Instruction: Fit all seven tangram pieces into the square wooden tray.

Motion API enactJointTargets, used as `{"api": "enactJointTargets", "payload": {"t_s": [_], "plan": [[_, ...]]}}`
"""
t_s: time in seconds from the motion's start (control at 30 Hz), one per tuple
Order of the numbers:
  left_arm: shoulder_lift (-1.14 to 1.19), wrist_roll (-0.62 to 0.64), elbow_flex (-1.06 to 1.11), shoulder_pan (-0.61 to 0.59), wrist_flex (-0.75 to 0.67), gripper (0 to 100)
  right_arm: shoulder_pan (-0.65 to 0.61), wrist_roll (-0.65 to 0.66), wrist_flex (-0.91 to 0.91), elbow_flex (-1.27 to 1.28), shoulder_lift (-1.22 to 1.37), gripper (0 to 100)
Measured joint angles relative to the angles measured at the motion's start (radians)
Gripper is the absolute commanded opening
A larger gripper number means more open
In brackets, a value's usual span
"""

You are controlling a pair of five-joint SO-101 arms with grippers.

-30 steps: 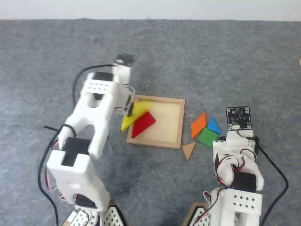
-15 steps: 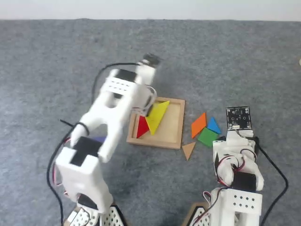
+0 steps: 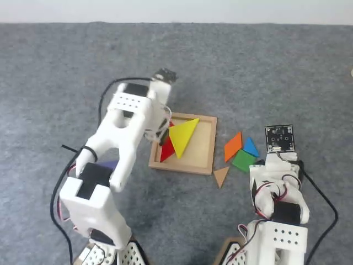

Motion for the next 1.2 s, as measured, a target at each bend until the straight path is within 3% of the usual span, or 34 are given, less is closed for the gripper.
{"api": "enactJointTargets", "payload": {"t_s": [0.17,0.8,1.03,1.2], "plan": [[0.009,-0.041,0.074,0.058,-0.026,16,0.0,0.0,0.0,0.0,0.0,35.1],[0.012,0.034,0.055,0.264,-0.104,16,0.0,0.0,0.0,0.0,0.0,35.1],[0.018,0.043,-0.005,0.281,-0.072,16,0.0,0.0,0.0,0.0,0.0,35.1],[0.11,0.038,-0.028,0.218,-0.072,16,0.0,0.0,0.0,0.0,0.0,35.1]]}}
